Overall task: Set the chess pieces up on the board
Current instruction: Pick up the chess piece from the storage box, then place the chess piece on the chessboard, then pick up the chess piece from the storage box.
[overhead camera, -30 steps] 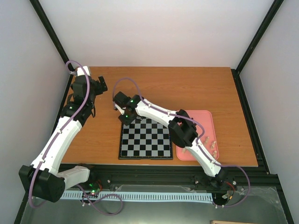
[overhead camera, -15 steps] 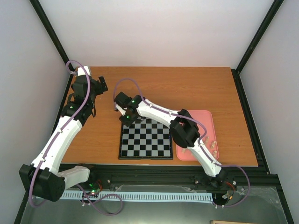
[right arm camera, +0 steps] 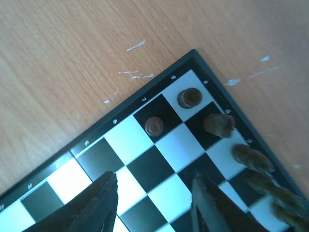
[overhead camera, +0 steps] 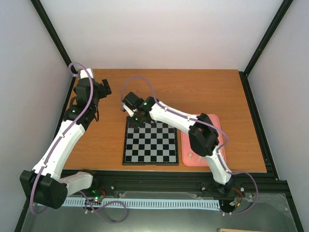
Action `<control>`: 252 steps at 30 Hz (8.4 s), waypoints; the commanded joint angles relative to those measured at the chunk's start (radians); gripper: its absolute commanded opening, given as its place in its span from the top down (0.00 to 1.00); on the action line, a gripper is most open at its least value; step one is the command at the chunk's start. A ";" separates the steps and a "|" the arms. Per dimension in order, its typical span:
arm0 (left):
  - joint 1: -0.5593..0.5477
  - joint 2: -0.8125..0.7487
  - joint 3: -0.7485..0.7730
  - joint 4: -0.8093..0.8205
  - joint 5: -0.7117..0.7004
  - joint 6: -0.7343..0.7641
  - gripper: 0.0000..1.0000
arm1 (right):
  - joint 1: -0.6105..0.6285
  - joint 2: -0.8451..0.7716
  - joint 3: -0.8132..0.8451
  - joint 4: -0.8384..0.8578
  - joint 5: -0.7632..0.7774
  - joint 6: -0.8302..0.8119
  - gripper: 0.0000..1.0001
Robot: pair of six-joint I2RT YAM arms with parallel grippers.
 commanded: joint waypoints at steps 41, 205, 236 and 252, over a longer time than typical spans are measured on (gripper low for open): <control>-0.003 0.048 0.018 0.029 0.019 0.007 0.00 | -0.495 -0.469 -0.859 0.260 0.190 0.186 0.65; -0.003 0.031 0.004 0.029 -0.002 0.008 0.00 | 0.000 0.094 -0.023 0.059 0.069 0.109 0.81; -0.003 0.035 0.010 0.032 0.000 0.011 0.00 | 0.016 -0.207 -0.244 0.145 0.175 0.120 0.61; -0.002 0.051 0.012 0.034 0.019 0.004 0.00 | -0.307 -0.636 -0.855 0.223 0.323 0.265 0.51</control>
